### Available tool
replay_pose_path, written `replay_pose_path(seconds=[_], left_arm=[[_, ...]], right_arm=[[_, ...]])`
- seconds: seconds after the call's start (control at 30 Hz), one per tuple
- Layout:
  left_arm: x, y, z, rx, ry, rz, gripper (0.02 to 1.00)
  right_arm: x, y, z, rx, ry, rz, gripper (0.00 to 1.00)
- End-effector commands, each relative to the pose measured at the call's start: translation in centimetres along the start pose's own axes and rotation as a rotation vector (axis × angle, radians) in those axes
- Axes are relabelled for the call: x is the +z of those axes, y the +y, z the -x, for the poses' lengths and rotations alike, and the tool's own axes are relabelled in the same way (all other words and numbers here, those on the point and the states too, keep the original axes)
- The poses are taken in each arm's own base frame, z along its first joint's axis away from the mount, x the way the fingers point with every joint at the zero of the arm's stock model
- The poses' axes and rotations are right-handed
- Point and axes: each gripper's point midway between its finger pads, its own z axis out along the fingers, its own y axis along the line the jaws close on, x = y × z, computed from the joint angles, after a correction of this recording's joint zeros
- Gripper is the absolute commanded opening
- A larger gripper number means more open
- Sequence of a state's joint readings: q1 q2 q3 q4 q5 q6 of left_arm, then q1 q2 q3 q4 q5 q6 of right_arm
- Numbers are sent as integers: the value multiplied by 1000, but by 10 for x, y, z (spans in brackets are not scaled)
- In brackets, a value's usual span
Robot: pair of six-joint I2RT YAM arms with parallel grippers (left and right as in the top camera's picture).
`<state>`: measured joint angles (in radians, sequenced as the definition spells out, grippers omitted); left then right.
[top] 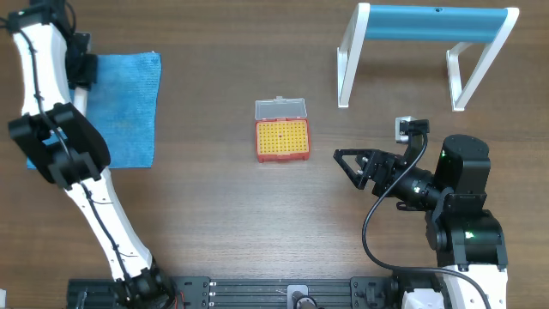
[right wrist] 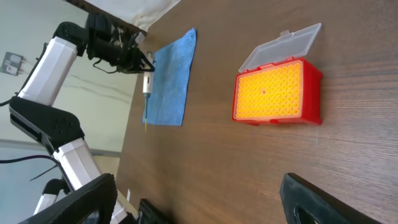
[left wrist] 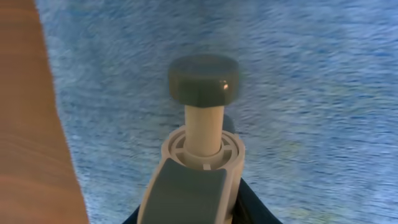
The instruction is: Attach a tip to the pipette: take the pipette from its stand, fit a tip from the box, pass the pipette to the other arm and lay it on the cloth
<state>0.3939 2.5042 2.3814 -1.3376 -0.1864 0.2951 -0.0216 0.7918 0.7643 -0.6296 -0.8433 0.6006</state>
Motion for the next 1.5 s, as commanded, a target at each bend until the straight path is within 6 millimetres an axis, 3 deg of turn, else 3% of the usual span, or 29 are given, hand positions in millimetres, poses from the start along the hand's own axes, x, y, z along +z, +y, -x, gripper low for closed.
replay_pose_path(seconds=[0.03,0.23,0.77,0.83,0.9,1.17,1.2,1.23,1.27,1.4,1.5], left_arm=[[16,0,3,-8,-11,-77,27],[36,-13,-3,10,42,-106,29],[33,-27,2,46,34,-106,27],[33,-27,2,46,37,-106,115],[33,-27,1,46,42,-108,327],[33,-27,0,22,46,-109,378],[32,-28,-1,16,51,-111,632],[31,-29,-4,16,63,-114,807],[28,-30,-9,20,78,-118,906],[0,-31,-15,7,77,-117,945],[-33,-25,-9,-2,6,-101,950]], right_arm=[[-3,-2,7,19,-33,-25,853],[-3,-2,7,25,-33,-25,853],[-3,-4,9,25,-41,-38,855],[-3,-4,9,26,-41,-38,853],[-3,-4,9,26,-41,-38,855],[-3,-4,9,26,-41,-38,855],[-3,-4,9,26,-41,-38,855],[-3,-4,9,26,-41,-38,855],[-3,-4,9,24,-42,-37,855],[-3,-3,11,-1,-50,-36,855],[-4,-6,16,-62,-73,-60,855]])
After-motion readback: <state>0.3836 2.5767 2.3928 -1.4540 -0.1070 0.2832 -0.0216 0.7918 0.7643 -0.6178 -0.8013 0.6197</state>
